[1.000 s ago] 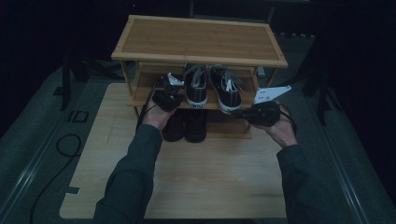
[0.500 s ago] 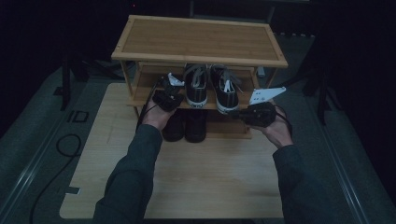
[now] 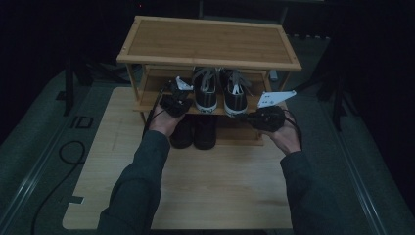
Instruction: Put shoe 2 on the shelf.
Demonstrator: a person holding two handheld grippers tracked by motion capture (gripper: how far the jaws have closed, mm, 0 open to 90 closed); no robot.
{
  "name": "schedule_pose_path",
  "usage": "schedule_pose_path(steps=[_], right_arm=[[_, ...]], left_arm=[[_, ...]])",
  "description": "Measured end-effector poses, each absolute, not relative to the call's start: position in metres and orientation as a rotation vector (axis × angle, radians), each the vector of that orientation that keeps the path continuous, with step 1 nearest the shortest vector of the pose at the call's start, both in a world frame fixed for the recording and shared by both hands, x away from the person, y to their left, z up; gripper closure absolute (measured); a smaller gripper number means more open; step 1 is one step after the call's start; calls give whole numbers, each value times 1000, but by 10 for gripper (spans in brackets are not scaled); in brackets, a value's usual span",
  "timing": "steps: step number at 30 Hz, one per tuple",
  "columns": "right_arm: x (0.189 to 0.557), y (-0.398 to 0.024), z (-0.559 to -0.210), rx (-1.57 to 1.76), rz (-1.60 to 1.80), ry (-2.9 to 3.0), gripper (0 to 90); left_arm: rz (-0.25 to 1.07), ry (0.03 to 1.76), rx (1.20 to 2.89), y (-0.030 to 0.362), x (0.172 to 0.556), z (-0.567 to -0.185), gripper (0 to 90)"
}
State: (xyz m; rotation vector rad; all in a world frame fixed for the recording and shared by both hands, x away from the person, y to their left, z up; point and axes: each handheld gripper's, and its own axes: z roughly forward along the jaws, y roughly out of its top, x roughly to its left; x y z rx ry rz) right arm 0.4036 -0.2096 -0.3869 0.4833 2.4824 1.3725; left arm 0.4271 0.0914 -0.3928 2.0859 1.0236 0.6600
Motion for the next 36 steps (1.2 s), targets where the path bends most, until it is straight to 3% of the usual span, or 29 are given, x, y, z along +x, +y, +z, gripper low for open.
schedule_pose_path(steps=[36], right_arm=[[408, -180, -394, 461, 1337, 2477, 900]], left_arm=[[667, 1020, 2084, 91, 426, -393, 900]])
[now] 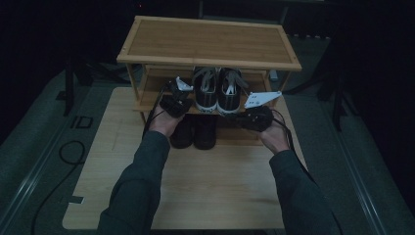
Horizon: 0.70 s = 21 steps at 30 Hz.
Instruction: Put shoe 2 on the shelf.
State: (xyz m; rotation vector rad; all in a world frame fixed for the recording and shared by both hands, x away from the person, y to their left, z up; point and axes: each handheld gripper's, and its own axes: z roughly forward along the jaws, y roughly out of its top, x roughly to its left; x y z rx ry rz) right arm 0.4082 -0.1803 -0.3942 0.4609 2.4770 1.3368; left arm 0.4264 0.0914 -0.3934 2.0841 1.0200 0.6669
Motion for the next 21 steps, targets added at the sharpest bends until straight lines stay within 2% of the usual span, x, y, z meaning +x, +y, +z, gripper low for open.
schedule_pose_path(steps=[21], right_arm=[[409, -175, -394, 475, 1306, 2462, 900]], left_arm=[[645, 1020, 2090, 93, 427, -392, 900]])
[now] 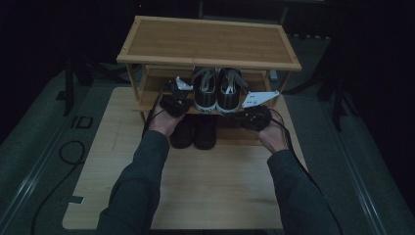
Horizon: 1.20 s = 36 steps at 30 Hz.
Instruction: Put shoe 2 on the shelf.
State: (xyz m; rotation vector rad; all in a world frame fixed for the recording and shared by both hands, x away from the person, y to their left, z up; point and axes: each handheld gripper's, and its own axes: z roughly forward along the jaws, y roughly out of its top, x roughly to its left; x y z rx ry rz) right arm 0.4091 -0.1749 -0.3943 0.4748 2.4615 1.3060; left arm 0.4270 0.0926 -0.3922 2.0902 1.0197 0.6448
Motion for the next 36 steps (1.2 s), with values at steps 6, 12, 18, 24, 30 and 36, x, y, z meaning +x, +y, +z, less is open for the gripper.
schedule_pose_path(steps=[6, 12, 18, 24, 30, 36], right_arm=[[409, -168, -395, 479, 1307, 2458, 900], [409, -164, -396, 479, 1298, 2461, 900], [408, -168, -397, 481, 1312, 2467, 900], [406, -178, -395, 485, 1314, 2473, 900], [405, -186, -398, 492, 1306, 2482, 900], [405, -191, -400, 507, 1287, 2492, 900]], left_arm=[[640, 1018, 2080, 93, 427, -393, 900], [636, 1021, 2063, 94, 426, -394, 900], [633, 1020, 2062, 95, 426, -394, 900], [625, 1022, 2051, 96, 427, -394, 900], [633, 1026, 2047, 95, 426, -394, 900], [636, 1027, 2046, 95, 426, -394, 900]])
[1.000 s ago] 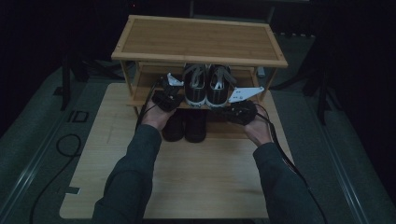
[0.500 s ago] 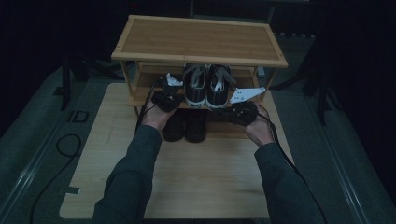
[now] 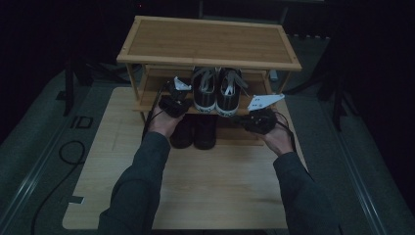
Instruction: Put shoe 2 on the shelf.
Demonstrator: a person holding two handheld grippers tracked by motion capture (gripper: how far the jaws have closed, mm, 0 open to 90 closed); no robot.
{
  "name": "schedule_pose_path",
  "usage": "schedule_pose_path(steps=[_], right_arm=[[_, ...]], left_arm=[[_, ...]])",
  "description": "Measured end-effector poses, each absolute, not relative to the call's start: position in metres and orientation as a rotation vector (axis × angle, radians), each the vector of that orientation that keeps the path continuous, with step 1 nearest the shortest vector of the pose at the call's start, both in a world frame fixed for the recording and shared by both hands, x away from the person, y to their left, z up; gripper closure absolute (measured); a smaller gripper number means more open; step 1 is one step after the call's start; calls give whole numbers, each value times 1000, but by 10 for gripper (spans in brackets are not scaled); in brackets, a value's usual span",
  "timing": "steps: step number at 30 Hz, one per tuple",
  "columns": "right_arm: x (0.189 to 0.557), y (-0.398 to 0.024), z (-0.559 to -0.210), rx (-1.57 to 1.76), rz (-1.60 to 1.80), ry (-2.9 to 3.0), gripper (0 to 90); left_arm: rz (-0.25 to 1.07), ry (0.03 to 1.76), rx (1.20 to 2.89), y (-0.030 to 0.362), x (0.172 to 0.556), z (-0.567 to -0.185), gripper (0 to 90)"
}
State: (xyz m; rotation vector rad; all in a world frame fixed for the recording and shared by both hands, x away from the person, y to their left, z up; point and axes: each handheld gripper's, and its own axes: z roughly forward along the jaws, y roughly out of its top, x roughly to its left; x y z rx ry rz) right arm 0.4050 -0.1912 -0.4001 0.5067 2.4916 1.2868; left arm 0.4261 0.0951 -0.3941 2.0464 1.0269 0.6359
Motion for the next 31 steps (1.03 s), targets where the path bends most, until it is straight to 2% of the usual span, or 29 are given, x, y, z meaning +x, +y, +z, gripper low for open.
schedule_pose_path(steps=[31], right_arm=[[407, -213, -417, 566, 1228, 2533, 900]], left_arm=[[679, 981, 2053, 108, 415, -382, 900]])
